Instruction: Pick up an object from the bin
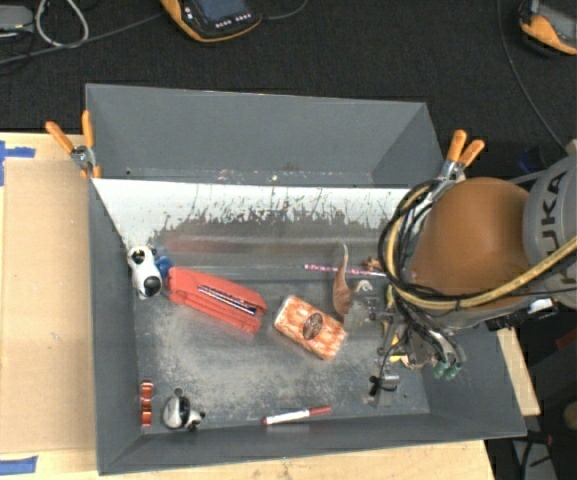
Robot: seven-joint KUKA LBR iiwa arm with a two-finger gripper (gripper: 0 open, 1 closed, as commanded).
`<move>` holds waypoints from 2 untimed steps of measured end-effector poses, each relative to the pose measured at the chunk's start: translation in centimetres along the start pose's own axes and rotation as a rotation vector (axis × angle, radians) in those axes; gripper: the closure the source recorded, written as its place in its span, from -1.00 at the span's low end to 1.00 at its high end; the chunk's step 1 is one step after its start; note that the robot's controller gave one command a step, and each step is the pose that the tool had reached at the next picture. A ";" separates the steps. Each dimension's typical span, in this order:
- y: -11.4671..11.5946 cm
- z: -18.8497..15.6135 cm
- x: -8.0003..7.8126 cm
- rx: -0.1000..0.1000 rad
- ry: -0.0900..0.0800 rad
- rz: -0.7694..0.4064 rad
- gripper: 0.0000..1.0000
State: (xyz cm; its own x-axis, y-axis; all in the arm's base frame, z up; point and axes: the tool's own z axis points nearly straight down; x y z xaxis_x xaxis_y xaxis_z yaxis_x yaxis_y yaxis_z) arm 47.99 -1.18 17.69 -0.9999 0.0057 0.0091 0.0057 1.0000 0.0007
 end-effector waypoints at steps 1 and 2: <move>0.0 -0.3 -0.2 0.000 -0.007 -0.001 -1.00; 1.9 4.2 -6.3 0.000 -0.014 -0.019 -1.00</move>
Offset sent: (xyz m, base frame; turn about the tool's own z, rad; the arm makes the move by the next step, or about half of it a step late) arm 0.0953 0.0311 -0.0748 -0.0270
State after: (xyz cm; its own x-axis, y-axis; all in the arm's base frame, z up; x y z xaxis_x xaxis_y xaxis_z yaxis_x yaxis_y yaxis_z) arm 54.25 0.72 13.44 -0.9999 -0.0130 -0.0053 -0.0130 0.9999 0.0007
